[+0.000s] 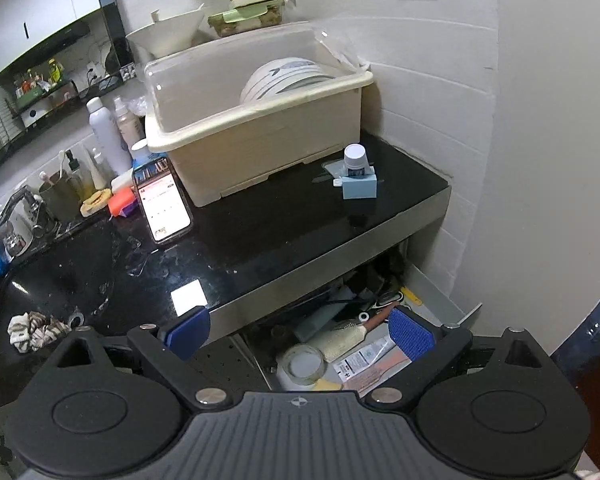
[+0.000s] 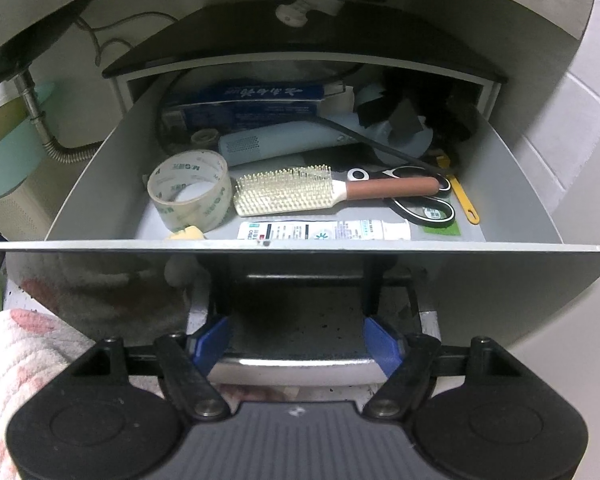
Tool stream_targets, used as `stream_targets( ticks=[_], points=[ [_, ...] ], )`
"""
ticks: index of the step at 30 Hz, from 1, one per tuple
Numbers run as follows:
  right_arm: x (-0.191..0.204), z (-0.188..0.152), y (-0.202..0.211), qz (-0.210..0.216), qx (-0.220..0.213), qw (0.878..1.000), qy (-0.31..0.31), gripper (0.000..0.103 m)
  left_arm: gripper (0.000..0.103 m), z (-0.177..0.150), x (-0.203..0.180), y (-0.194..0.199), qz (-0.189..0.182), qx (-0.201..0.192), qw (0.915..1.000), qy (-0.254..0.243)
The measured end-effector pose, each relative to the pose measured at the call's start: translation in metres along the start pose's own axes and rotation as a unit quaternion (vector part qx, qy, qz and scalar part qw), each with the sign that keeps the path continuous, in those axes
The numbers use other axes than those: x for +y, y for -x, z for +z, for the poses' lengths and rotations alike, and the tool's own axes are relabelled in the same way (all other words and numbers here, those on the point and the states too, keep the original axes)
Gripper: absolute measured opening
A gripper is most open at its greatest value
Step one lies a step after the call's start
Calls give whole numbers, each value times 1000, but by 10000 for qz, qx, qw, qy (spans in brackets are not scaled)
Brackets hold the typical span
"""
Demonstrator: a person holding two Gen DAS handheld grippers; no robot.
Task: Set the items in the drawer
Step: 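Move the right gripper to the front panel of the open drawer, then push the black drawer shut with the right gripper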
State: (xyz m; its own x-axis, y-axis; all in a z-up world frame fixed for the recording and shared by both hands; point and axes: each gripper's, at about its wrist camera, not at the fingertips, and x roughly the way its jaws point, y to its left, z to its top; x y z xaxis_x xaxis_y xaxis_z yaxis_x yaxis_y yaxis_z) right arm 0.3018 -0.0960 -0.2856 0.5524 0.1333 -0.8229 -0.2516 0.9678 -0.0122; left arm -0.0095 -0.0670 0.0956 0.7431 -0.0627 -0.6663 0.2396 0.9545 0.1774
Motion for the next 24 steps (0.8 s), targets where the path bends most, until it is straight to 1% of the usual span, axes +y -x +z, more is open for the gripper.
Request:
stream_targets(
  ticks=[7, 8, 10, 11, 13, 15, 18, 20, 24],
  points=[
    [-1, 2, 0, 1, 43, 10000, -16, 74, 98, 7, -11, -6, -2, 37, 10000, -93],
    [0, 3, 0, 1, 51, 10000, -19, 74, 98, 9, -13, -5, -39, -4, 9999, -122],
    [0, 3, 0, 0, 54, 10000, -25, 74, 98, 13, -18, -1, -200, -200, 9992, -266],
    [0, 3, -1, 0, 49, 10000, -30, 74, 98, 12, -20, 0, -216, -351, 9985, -361],
    [0, 4, -1, 0, 44, 10000, -38, 74, 98, 8, -23, -1, -130, -584, 9971, -475],
    [-1, 4, -2, 0, 35, 10000, -44, 74, 98, 5, -22, -8, -206, -602, 9969, -455],
    [-1, 5, -3, 2, -1, 10000, -44, 74, 98, -5, -18, -25, -456, -387, 9978, -274],
    [-1, 3, -4, 2, -37, 10000, -35, 74, 98, -12, -17, -35, -508, -280, 9982, -158],
    [-2, 3, -6, 8, -50, 10000, -13, 75, 98, -25, -13, -47, -504, -355, 9981, 33]
  ],
)
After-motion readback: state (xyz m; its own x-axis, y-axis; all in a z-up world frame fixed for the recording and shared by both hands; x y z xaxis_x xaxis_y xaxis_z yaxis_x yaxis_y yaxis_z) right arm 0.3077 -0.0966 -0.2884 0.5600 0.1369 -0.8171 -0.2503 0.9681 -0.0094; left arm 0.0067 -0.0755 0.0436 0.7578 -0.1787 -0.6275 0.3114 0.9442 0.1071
